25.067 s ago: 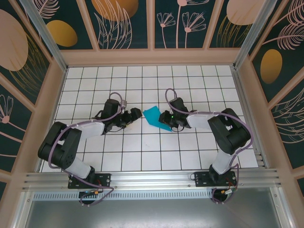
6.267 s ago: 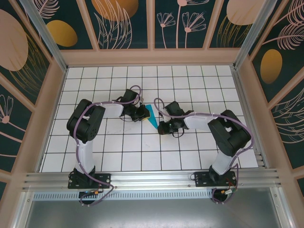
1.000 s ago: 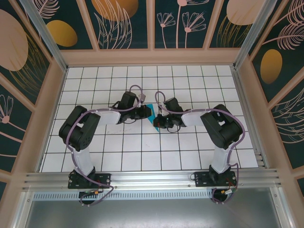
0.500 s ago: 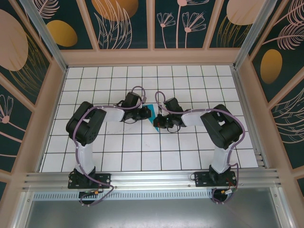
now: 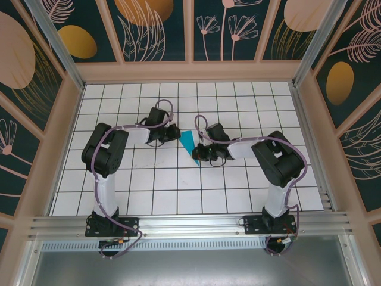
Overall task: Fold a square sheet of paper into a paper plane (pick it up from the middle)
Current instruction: Fold the wing for the fifth time at the center of the table.
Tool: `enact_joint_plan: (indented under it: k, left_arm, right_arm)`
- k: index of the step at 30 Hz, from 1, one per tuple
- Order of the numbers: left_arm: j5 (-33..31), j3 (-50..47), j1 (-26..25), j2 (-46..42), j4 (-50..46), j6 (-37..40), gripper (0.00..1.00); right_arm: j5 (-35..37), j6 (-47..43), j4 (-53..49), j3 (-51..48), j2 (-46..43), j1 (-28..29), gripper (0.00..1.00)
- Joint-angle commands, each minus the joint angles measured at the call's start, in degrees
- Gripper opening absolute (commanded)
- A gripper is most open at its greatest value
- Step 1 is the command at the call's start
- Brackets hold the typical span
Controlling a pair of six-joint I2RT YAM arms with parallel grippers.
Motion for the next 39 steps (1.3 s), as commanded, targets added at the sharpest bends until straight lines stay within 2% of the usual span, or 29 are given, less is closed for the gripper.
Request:
enact_joint_plan:
  k: [1,7,15,21,26,29,31,39]
  left_arm:
    - [-8.9,0.6,3.4,3.8,-4.7,1.2,0.14]
    - [-11.4,2.2,3.8,3.5,-6.4,1.6,0.16]
    - [-14.4,5.9,4.0,0.1,-10.1,3.1,0.23]
    - [-12.5,4.7,3.9,-5.7,-11.3,1.5,0.34]
    - [-10.5,1.8,3.4,-10.5,-13.7,-1.3,0.38]
    - [-9.9,-0.3,1.7,-13.3,-14.7,-2.6,0.45]
    - [-10.9,-1.5,-0.1,-14.7,-14.6,-3.3,0.48]
    - [-15.6,-0.7,-7.9,-13.7,-14.8,-8.1,0.61]
  right_arm:
    - [9.5,0.4,-16.7,-6.2,6.0,0.4,0.0]
    - [8.6,0.9,-15.6,-5.8,5.4,0.5,0.0]
    - [6.0,1.5,-12.5,-2.6,2.9,1.8,0.0]
    - [3.9,2.0,-9.9,4.0,-1.7,2.5,0.09]
    - [7.8,3.0,-9.0,8.2,-7.4,2.4,0.29]
    - [11.6,3.5,-7.9,7.0,-11.3,2.3,0.5]
    - [14.4,3.8,-7.6,5.3,-13.4,1.9,0.58]
    - [20.3,8.7,-3.9,-6.1,-21.8,-3.8,0.72]
